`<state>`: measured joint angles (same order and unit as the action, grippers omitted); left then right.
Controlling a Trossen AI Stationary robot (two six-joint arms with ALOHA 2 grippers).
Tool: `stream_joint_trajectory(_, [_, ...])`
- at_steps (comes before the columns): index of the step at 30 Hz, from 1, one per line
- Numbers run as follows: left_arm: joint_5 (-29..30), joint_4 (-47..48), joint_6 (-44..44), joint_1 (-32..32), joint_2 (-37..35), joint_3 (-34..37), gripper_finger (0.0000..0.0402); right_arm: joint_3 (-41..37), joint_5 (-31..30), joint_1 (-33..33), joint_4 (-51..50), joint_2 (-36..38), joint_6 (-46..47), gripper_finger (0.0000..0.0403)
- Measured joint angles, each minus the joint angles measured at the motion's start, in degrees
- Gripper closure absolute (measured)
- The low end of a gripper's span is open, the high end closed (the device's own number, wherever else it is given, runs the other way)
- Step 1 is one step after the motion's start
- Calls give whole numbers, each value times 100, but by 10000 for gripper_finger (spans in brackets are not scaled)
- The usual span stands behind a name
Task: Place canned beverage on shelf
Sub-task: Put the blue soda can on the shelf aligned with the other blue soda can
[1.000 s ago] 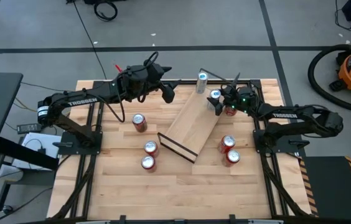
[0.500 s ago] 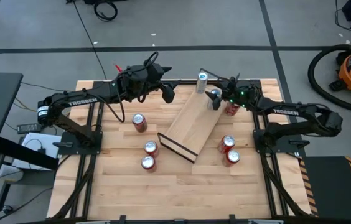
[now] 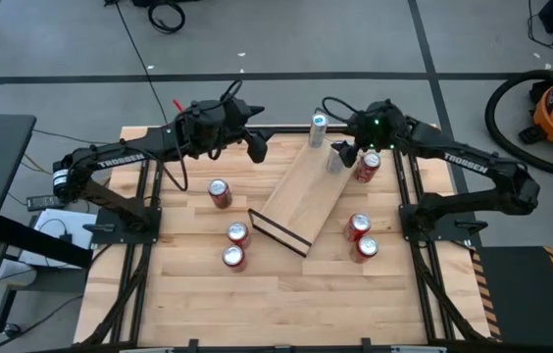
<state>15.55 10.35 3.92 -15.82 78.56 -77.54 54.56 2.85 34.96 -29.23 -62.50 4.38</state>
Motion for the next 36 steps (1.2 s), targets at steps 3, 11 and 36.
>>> stream_joint_trajectory(3, [-87,133,14,-10,2,2,54,276,151,4,-338,-70,60,88])
stream_joint_trajectory(11, [-526,120,152,-8,2,4,54,1638,110,-131,-2176,-1122,-114,31])
stream_joint_trajectory(36, [-531,419,140,-12,2,4,54,2586,-714,-370,-3434,-2640,-308,25])
